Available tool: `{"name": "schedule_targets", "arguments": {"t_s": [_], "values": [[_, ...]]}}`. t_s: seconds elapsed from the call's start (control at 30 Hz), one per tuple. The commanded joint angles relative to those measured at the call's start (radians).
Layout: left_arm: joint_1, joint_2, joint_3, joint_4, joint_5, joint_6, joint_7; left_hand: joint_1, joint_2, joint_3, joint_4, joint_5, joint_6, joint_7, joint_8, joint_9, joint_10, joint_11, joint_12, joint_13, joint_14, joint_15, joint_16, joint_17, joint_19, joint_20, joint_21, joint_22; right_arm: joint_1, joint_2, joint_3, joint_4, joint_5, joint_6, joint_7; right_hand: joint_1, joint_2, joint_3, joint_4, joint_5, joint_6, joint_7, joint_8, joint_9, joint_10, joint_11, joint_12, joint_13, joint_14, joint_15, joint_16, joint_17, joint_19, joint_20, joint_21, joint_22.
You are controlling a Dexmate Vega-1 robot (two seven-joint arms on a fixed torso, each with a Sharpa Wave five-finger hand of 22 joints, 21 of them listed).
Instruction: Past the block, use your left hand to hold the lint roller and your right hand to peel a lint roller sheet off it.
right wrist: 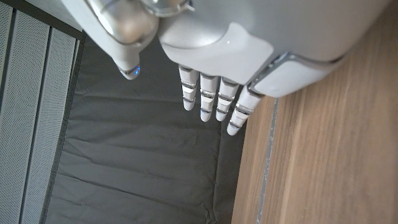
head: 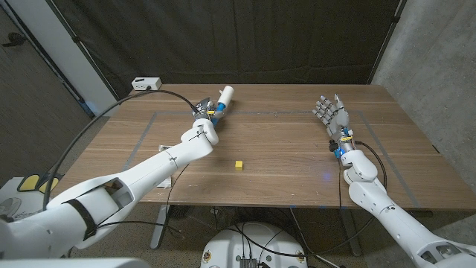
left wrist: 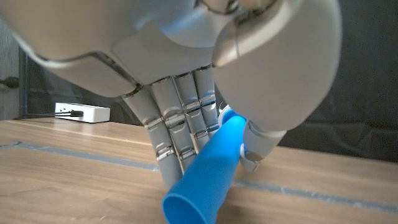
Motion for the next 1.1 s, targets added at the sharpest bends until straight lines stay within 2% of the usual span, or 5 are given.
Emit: {"name": "schedule_targets", "arguments": {"t_s": [0.03,0.43,0.63,0.83,1.1], "values": [[0.096,-0.012,-0.14,-0.024,-0.067,-0.278,0.041,0.114,0.208,0.121,0.066,0.007,-0.102,0.02,0.03,0.082,-0.081,0.014,0.055,0.156,0.047,-0.121,-0.065,-0.002,-0.033,-0.066,-0.065,-0.007,-0.012,0.011,0.009,0.009,0.02,0.03,0.024,0.001,0.01,0.002,0.003,-0.004,0.008,0.0,0.003,0.006,0.01,0.001,0.002,0.004,0.006,-0.001,0.007,0.003,0.005,0.002,0.003,0.006],[0.117,-0.009,-0.204,0.035,-0.169,-0.594,-0.081,0.088,0.218,0.168,0.081,0.011,-0.215,0.067,0.039,0.151,-0.176,0.079,0.052,0.193,-0.041,-0.105,-0.128,0.004,-0.052,-0.028,-0.121,-0.007,-0.016,0.028,0.013,0.029,0.029,0.069,0.044,0.001,0.01,0.002,0.002,-0.004,0.007,-0.001,0.002,0.006,0.011,0.002,0.001,0.004,0.008,-0.001,0.006,0.003,0.007,0.003,0.003,0.006],[0.096,-0.03,-0.234,0.141,-0.282,-0.853,-0.242,0.088,0.22,0.208,0.116,0.044,-0.256,0.108,0.075,0.223,-0.212,0.132,0.123,0.311,0.032,-0.114,-0.089,0.061,0.024,-0.083,-0.117,0.005,-0.015,0.04,0.015,0.045,0.035,0.089,0.054,0.001,0.01,0.001,0.002,-0.004,0.008,-0.002,0.001,0.006,0.013,0.0,0.001,0.004,0.011,-0.003,0.007,0.003,0.007,0.003,0.003,0.006],[0.041,-0.097,-0.261,0.308,-0.473,-1.084,-0.506,0.111,0.213,0.188,0.095,0.072,-0.241,0.114,0.133,0.289,-0.166,0.131,0.143,0.307,0.157,-0.12,0.004,0.173,0.048,-0.107,-0.026,0.078,-0.007,0.053,0.014,0.068,0.038,0.106,0.066,0.001,0.01,0.001,0.002,-0.004,0.008,-0.002,0.001,0.006,0.014,0.004,0.001,0.004,0.013,-0.002,0.007,0.003,0.011,0.003,0.004,0.006],[-0.021,-0.183,-0.287,0.47,-0.66,-1.217,-0.79,0.111,0.196,0.173,0.086,0.102,-0.17,0.079,0.163,0.272,-0.061,0.081,0.143,0.265,0.217,-0.12,0.105,0.334,0.06,-0.106,0.092,0.172,-0.003,0.066,0.015,0.087,0.04,0.124,0.071,0.001,0.01,0.001,0.002,-0.004,0.008,-0.002,0.0,0.006,0.015,0.002,0.001,0.004,0.013,-0.001,0.006,0.003,0.013,0.001,0.005,0.006]]}}
